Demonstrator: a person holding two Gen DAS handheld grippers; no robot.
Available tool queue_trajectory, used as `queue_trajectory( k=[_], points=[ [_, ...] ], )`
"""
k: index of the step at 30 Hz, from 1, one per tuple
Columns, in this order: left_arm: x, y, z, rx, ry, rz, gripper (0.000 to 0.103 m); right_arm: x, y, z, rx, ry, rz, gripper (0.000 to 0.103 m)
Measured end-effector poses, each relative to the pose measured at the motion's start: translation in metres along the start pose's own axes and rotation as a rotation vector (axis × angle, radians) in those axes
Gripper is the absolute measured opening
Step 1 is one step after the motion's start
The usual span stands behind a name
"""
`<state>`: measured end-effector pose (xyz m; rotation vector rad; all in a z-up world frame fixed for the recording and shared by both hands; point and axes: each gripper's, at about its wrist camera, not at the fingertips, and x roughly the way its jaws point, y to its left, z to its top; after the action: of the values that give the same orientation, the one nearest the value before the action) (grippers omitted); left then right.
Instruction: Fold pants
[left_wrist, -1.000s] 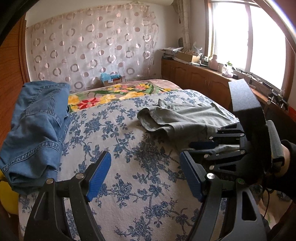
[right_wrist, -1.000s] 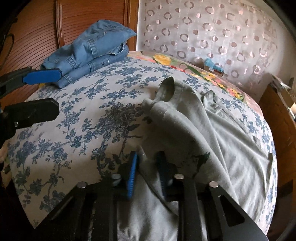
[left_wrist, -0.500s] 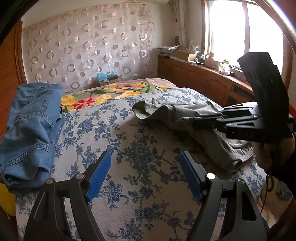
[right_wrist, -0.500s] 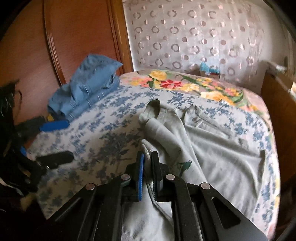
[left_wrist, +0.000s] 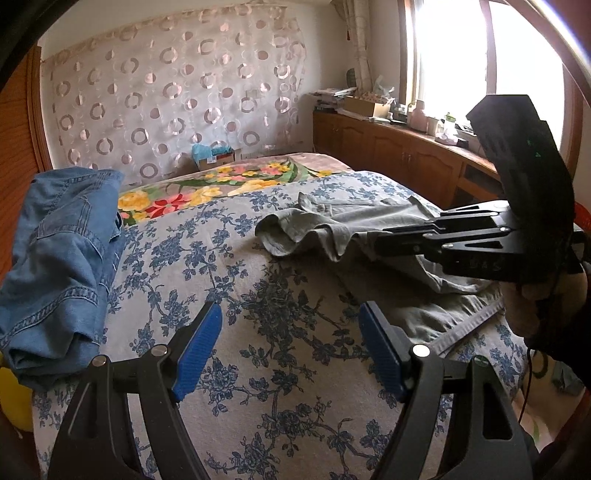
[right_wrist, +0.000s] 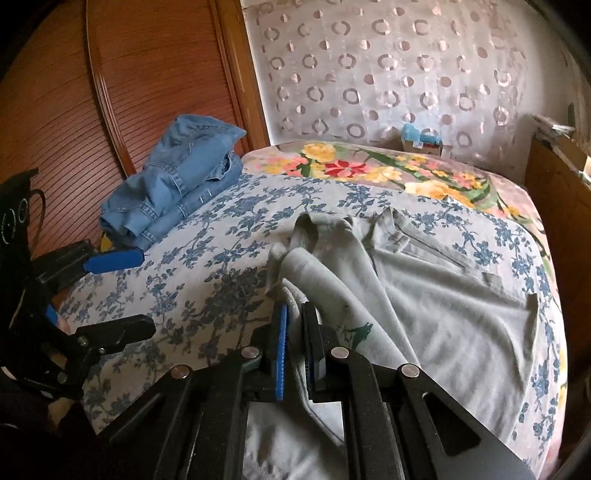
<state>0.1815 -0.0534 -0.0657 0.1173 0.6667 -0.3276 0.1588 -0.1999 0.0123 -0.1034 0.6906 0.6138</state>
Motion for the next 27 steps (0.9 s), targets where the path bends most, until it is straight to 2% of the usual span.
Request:
queue_trajectory(
  k=[7, 12, 17, 23, 27],
  points=[
    [0.001, -0.001, 0.000, -0.003, -0.003, -0.005, 0.077, -0.007, -0.018, 0.005, 0.023, -0.020, -0.071, 0.007],
    [0.000, -0.003, 0.000, -0.008, 0.000, -0.019, 0.077, -0.009, -0.049, 0.013, 0.026, -0.023, -0.173, 0.007],
    [0.003, -0.010, 0.003, 0.005, 0.007, -0.029, 0.077, -0.002, -0.090, 0.019, 0.046, 0.025, -0.270, 0.007],
    [0.007, -0.015, 0.006, 0.010, 0.014, -0.027, 0.077, 0.006, -0.129, 0.018, 0.112, 0.046, -0.321, 0.007],
    [0.010, -0.017, 0.006, 0.010, 0.021, -0.023, 0.077, 0.012, -0.136, 0.019, 0.138, 0.045, -0.338, 0.007]
  ],
)
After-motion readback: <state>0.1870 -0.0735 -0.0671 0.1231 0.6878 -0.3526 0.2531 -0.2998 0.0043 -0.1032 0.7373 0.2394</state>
